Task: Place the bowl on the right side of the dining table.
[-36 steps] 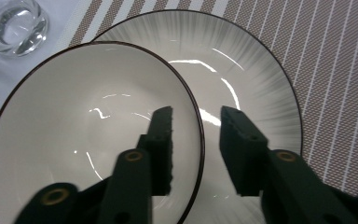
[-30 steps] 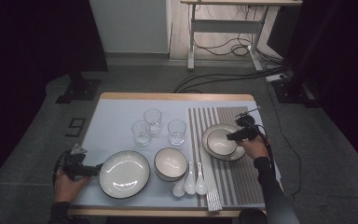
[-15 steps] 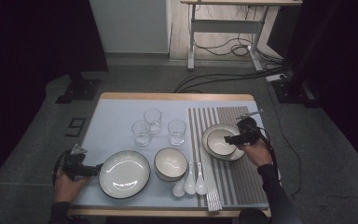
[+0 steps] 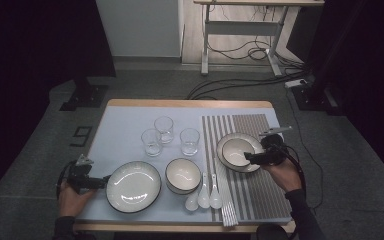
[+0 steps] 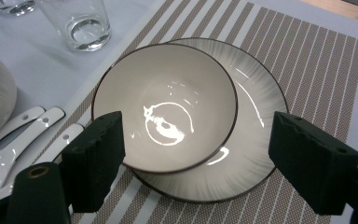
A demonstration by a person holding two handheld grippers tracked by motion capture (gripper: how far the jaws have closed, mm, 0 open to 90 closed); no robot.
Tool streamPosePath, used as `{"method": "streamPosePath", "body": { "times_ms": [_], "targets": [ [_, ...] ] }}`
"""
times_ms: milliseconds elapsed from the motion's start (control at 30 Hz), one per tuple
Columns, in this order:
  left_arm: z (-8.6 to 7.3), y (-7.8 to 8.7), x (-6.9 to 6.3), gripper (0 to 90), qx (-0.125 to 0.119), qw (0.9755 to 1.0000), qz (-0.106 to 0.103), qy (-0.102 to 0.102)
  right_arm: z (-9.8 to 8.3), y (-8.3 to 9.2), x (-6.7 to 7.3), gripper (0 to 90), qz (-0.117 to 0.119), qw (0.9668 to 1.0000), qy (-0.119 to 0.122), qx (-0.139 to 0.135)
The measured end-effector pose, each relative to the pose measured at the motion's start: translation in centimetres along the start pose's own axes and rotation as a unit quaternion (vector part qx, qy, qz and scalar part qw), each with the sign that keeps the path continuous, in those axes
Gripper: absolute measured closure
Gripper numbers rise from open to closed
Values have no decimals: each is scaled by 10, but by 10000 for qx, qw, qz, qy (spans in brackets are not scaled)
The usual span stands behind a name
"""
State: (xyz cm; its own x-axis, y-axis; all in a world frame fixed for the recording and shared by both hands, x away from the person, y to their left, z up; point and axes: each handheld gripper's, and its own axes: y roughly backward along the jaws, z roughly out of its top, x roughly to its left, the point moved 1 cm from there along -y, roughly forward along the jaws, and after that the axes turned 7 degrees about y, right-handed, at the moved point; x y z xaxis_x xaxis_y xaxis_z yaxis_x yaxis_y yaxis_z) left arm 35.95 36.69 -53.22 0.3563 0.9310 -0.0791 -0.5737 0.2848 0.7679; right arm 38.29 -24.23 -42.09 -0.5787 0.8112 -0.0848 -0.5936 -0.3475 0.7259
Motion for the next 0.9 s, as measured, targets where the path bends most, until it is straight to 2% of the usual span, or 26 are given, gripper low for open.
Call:
{"method": "streamPosePath", "body": {
  "times_ms": [267, 467, 667, 900],
  "targets": [
    [0, 0, 0, 0, 3, 10000, 0, -2, -18, 5, 4, 141, -42, 10000, 49, -24],
    [0, 0, 0, 0, 6, 10000, -1, -1, -32, 4, 4, 133, -112, 9999, -25, -58],
    [0, 0, 0, 0, 6, 10000, 0, 0, -46, 0, 7, 104, -132, 9999, -58, -93],
    [0, 0, 0, 0, 0, 10000, -1, 7, -59, -9, 13, 29, -188, 9998, 23, -19]
  ]
}}
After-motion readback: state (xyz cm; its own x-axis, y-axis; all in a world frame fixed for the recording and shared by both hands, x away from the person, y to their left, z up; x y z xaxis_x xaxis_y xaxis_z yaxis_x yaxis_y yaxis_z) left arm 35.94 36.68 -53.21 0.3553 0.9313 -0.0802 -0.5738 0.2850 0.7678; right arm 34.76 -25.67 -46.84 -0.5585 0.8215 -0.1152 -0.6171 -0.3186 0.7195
